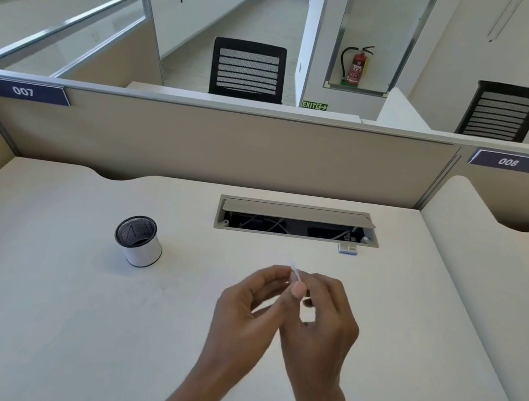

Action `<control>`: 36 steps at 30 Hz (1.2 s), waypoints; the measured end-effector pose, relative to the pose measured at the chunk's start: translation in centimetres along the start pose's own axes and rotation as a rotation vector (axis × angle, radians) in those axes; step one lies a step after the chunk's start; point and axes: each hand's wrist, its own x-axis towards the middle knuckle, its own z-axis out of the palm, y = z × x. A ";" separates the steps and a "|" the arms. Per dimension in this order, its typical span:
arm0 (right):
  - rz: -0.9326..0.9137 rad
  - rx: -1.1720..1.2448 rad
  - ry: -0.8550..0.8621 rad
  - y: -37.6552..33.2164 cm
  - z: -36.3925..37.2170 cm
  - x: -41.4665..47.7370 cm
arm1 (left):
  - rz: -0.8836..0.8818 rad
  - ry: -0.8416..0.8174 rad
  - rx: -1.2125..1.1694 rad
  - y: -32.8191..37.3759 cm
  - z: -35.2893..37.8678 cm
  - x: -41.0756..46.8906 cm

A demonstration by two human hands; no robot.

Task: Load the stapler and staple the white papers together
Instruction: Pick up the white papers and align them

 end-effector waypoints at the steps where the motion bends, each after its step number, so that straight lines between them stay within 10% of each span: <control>1: -0.021 -0.021 -0.005 -0.1 0.0 -0.2 | 0.004 -0.025 -0.046 0.2 0.2 0.0; 10: -0.150 0.085 -0.213 -0.2 -2.4 0.6 | -0.077 0.065 -0.211 0.9 -1.2 1.3; 20: 0.763 0.769 -0.326 -1.2 -3.2 3.9 | -0.072 0.017 -0.165 1.8 -1.1 1.4; 36: 0.757 0.817 -0.310 -2.0 -3.8 3.2 | -0.045 0.016 0.020 1.8 -0.8 1.6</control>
